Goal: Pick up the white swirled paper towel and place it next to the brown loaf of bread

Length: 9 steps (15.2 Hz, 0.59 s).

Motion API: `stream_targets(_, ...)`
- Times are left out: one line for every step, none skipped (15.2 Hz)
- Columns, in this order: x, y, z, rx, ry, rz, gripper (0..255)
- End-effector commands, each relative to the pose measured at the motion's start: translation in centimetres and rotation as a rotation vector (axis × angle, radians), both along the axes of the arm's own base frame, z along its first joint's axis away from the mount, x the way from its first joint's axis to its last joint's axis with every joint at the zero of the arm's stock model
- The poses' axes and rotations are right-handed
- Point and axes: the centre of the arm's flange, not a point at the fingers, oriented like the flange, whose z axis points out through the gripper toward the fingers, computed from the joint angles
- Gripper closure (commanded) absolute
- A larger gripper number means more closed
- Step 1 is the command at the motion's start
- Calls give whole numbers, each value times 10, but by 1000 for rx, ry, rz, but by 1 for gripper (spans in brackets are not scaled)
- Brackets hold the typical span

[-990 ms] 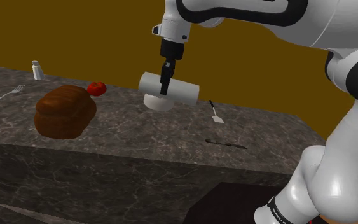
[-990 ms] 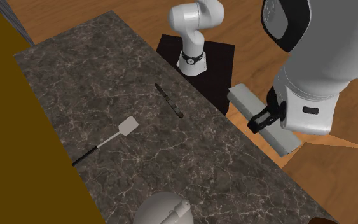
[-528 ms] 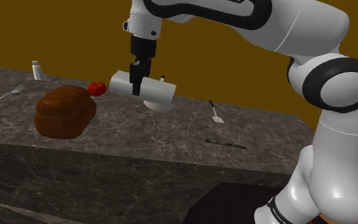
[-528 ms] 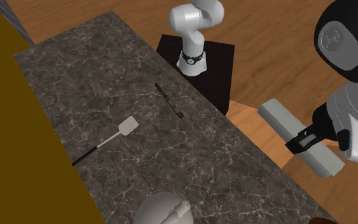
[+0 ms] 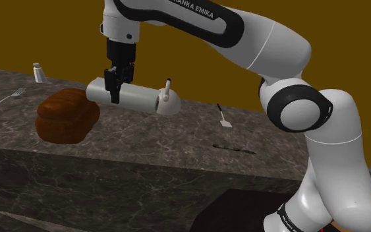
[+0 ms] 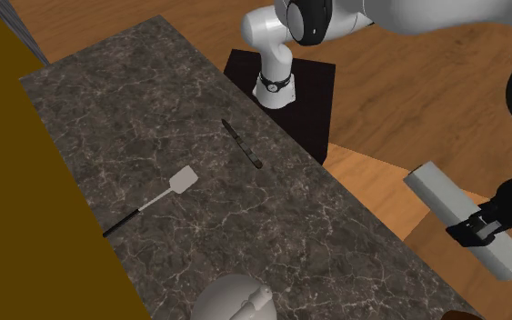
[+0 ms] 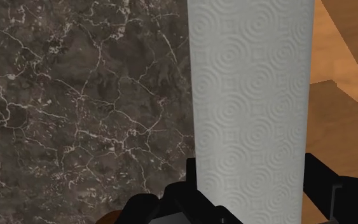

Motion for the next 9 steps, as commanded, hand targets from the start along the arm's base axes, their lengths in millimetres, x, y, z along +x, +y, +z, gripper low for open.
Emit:
stream_targets(1,1,-11,1,-1,-1,255)
stream_targets(1,1,-16,1,-1,-1,255)
stream_targets(1,1,-21,1,-1,-1,255)
stream_targets(1,1,-26,1,-1,-1,255)
stream_targets(1,1,-32,1,-1,-1,255)
stream_targets(1,1,-37,1,-1,-1,255)
stream_targets(1,1,-42,1,-1,-1,255)
stream_targets(1,1,-48,1,-1,-1,255)
stream_targets(1,1,-53,1,-1,-1,255)
